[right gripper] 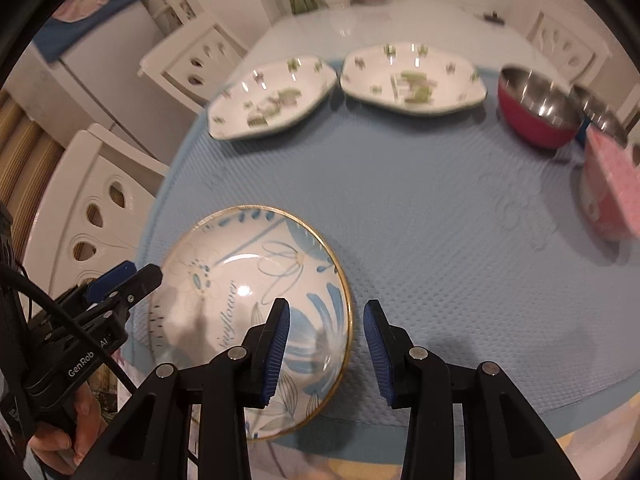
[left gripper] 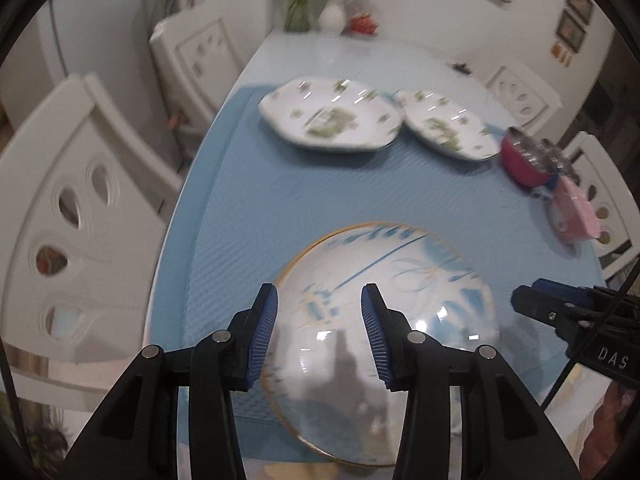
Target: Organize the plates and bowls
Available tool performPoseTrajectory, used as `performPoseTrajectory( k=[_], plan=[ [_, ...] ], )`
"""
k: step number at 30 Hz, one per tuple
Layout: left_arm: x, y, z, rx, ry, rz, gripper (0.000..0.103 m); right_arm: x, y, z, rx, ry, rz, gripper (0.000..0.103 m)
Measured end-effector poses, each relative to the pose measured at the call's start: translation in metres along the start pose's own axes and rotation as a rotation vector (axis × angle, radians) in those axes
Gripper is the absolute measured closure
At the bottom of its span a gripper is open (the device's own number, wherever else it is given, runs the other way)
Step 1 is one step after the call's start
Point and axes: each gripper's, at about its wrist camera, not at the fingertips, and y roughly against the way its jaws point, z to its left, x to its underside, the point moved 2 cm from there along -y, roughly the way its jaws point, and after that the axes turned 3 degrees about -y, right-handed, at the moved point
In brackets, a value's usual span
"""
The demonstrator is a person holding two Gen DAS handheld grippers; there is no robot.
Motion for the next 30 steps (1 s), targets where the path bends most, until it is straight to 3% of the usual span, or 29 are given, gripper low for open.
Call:
performPoseTrajectory(
  k=[5,7,8,9,13,16,24,30],
  plan=[
    [-0.011,0.027,-0.036,0.060,-0.007,-0.055,0.062,0.005,0.046,0.002,0.014,0.089,-0.096,0.065],
    [-0.014,0.038,-0.051,0.081,-0.005,-0.073,0.062,0.009,0.063,0.000,0.020,0.115,-0.119,0.057],
    [-0.017,0.043,-0.060,0.090,-0.006,-0.085,0.058,0.010,0.071,-0.003,0.016,0.118,-0.130,0.046],
    [-0.019,0.050,-0.069,0.091,-0.009,-0.098,0.055,0.012,0.078,-0.006,0.008,0.117,-0.145,0.041],
    [-0.026,0.072,-0.089,0.068,-0.013,-0.150,0.037,0.016,0.106,-0.027,-0.009,0.120,-0.180,0.039],
    [-0.033,0.085,-0.095,0.062,-0.019,-0.173,0.037,0.007,0.115,-0.044,-0.036,0.103,-0.178,0.039],
    [-0.074,0.079,-0.063,0.049,-0.079,-0.214,0.035,-0.048,0.109,-0.049,-0.147,-0.038,-0.183,0.036],
    [-0.129,0.006,0.008,0.018,-0.112,-0.139,0.032,-0.096,0.059,-0.026,-0.138,-0.130,-0.181,0.035]
  ],
)
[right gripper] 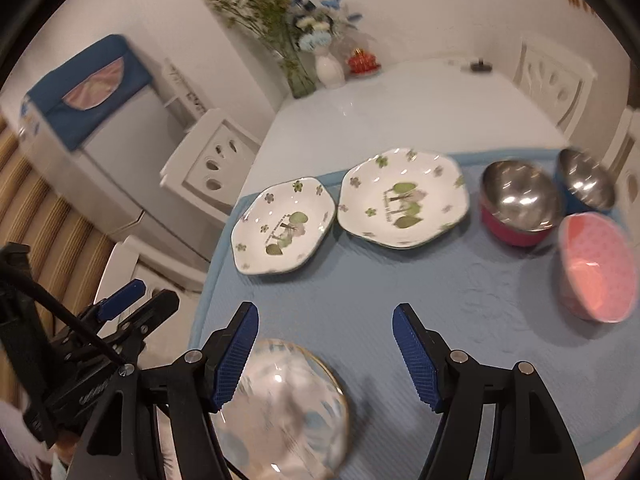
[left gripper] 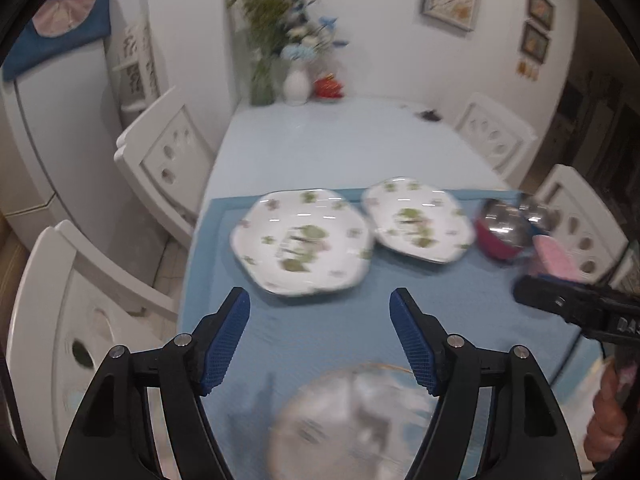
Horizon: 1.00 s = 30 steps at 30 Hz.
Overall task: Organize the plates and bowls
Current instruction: 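Grasp the rim of a hexagonal leaf plate with both grippers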
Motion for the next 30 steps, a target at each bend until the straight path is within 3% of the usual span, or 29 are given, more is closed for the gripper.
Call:
performPoseTrajectory(
  k=[6,10,16,22,27,30],
  plan=[
    [-0.030,-0.081,0.063,0.056,0.058,0.086,0.032,-0.023,-0.094,0.011,0.027,-0.094,0.107,0.036],
    [-0.037,-0.132,0.080,0.073,0.039,0.141,0.033,-0.030,-0.146,0.016,0.083,-0.094,0.154,0.036],
    [-0.036,-0.196,0.099,0.123,0.075,0.211,0.037,-0.038,-0.207,0.020,0.134,-0.047,0.208,0.055],
    [-0.034,-0.229,0.100,0.213,0.106,0.229,0.057,-0.050,-0.236,0.015,0.148,-0.024,0.195,0.066],
    [-0.039,-0.237,0.094,0.252,0.125,0.184,0.058,-0.059,-0.247,0.024,0.161,0.053,0.171,0.072],
    [-0.040,-0.236,0.092,0.231,0.121,0.171,0.059,-0.062,-0.248,0.026,0.170,0.078,0.166,0.071]
  ],
)
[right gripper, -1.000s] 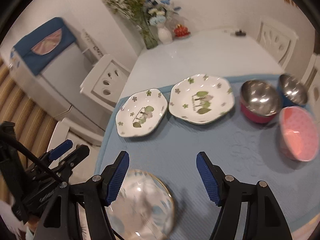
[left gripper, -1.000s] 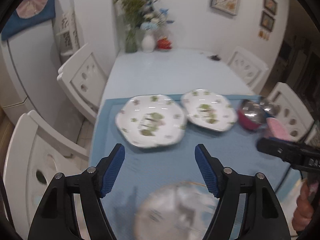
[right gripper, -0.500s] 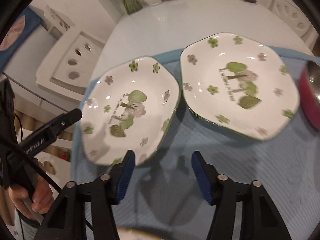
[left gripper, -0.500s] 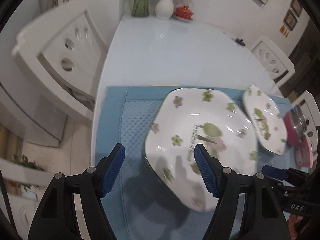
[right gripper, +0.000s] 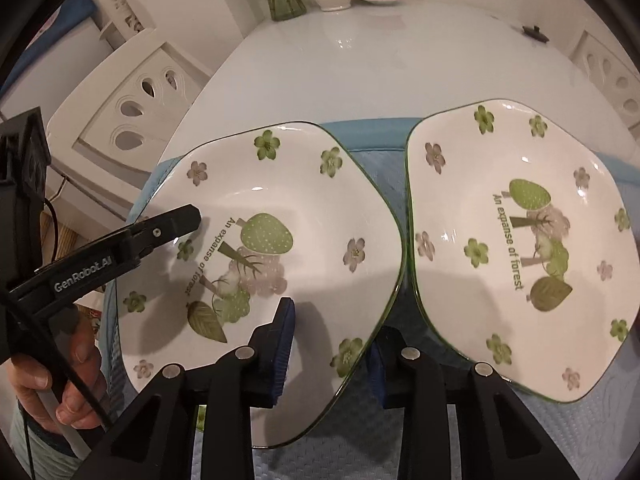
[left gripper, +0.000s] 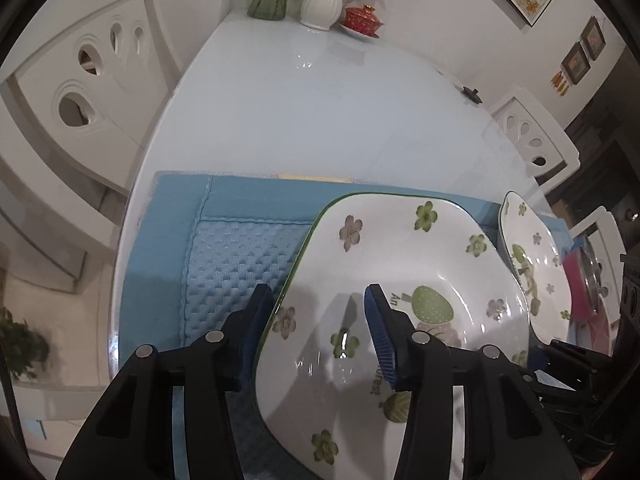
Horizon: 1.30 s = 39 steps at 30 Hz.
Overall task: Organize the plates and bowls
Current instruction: 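Grasp the rim of a hexagonal leaf plate with both grippers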
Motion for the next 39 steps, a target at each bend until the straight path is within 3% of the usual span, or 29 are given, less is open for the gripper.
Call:
performPoseTrajectory(
  k=[7,15,24,31,33,34,36,39],
  plan=[
    [0.019,0.018,-0.001,0.031,0.047,-0.009,0.059,0.000,0.003,-0.004,-0.042,0.015,0.008,0.071],
    [0.049,0.040,-0.015,-0.049,0.081,-0.024,0.059,0.004,0.020,-0.002,-0.057,0.042,-0.014,0.071],
    [0.071,0.042,-0.016,-0.030,0.087,0.014,0.059,0.022,0.017,0.001,-0.065,0.094,0.014,0.071],
    [0.067,0.028,-0.032,-0.099,-0.034,-0.001,0.052,0.032,0.001,-0.014,-0.101,0.049,0.058,0.074],
    [0.066,0.031,-0.032,-0.101,-0.039,-0.015,0.058,0.032,0.006,-0.010,-0.075,0.085,0.046,0.073],
    [0.066,0.036,-0.031,-0.080,-0.033,-0.024,0.065,0.032,0.008,-0.009,-0.064,0.102,0.037,0.073],
    [0.067,0.046,-0.032,-0.051,-0.029,-0.039,0.067,0.032,0.016,-0.010,-0.068,0.109,0.028,0.073],
    [0.070,0.062,-0.041,-0.073,-0.062,-0.073,0.067,0.036,0.028,-0.006,-0.084,0.135,0.019,0.073]
  ],
)
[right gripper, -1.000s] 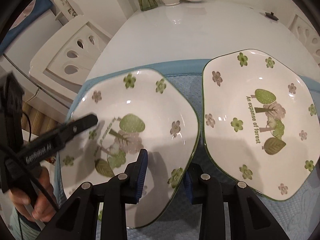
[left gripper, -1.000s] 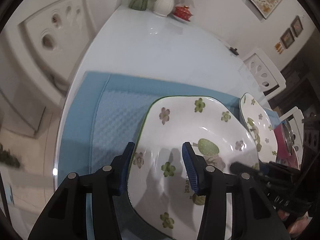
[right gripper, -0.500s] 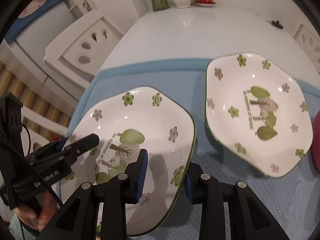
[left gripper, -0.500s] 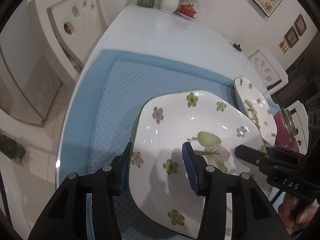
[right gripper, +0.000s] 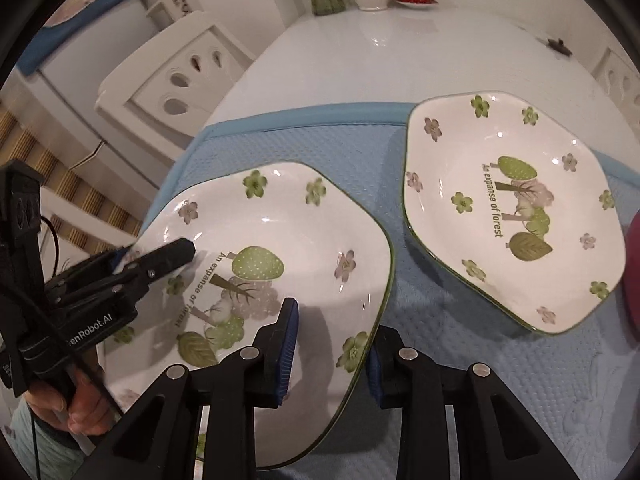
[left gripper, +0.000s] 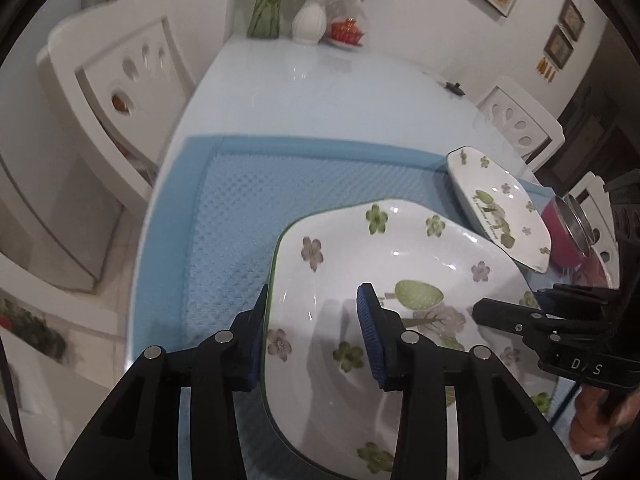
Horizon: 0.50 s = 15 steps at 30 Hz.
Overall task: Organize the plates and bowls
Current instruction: 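Carry the hexagonal plate onto the Sunflower plate and release both grippers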
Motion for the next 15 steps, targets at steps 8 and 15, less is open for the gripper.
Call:
performPoseTrajectory(
  k=[8,15],
  plan=[
    [0.011,0.052,-0.008,0.040,-0.004,-0.053,0.071,0.021,0.046,0.018,-0.028,0.068,-0.039,0.073],
    [0.035,0.099,-0.033,0.036,-0.025,-0.075,0.071,0.065,0.101,0.034,-0.035,0.102,-0.069,0.073]
  ],
)
